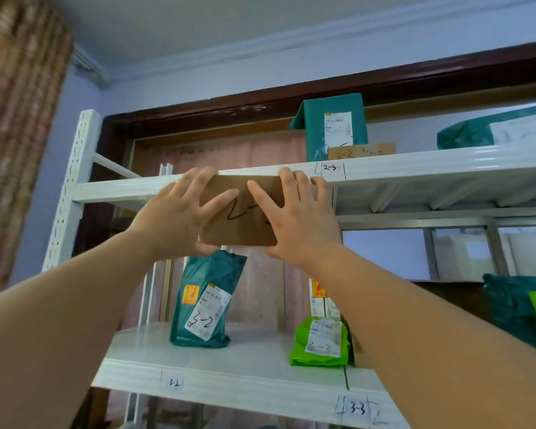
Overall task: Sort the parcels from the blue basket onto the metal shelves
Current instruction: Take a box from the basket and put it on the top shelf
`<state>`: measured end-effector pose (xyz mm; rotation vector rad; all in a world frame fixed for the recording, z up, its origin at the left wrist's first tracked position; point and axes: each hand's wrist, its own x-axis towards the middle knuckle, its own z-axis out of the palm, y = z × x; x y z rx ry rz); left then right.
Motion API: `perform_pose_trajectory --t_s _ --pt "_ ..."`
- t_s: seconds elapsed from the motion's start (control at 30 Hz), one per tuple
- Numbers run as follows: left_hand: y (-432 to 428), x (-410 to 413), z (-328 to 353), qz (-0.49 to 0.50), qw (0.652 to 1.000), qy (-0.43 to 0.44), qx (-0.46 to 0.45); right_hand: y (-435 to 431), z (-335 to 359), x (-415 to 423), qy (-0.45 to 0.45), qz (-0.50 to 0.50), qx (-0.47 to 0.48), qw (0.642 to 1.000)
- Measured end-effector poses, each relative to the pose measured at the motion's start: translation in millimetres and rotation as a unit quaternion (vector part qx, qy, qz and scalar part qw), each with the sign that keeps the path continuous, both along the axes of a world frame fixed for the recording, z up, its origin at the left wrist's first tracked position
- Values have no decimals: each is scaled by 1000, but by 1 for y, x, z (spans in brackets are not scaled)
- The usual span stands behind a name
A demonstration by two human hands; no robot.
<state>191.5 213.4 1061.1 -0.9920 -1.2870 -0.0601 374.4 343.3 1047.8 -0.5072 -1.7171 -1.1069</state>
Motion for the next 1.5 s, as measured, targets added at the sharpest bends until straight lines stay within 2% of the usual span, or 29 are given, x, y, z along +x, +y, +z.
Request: perform_pose_trajectory --t_s 0.2,0.43,0.6,0.77,0.97,1.13,1.3,1.5 --pt "13 -12 34 5 999 21 44 24 41 -20 19 29 47 998" --pt "28 -40 35 65 996 24 57 53 38 -69 54 62 59 995" --pt "38 -66 42 14 993 42 111 68 52 -99 113 93 132 980" --pt "38 -105 60 13 990 71 122 70 64 -131 100 107 184 972" --pt "11 -154 85 9 986 75 148 32 89 -172 74 94 173 978" --pt "1 -172 103 30 986 10 164 13 110 -200 79 88 152 981" --pt "2 -190 105 -48 983 -105 144 11 126 -227 58 57 135 987" --pt "34 -200 105 -99 969 -121 190 16 139 -242 63 117 27 991"
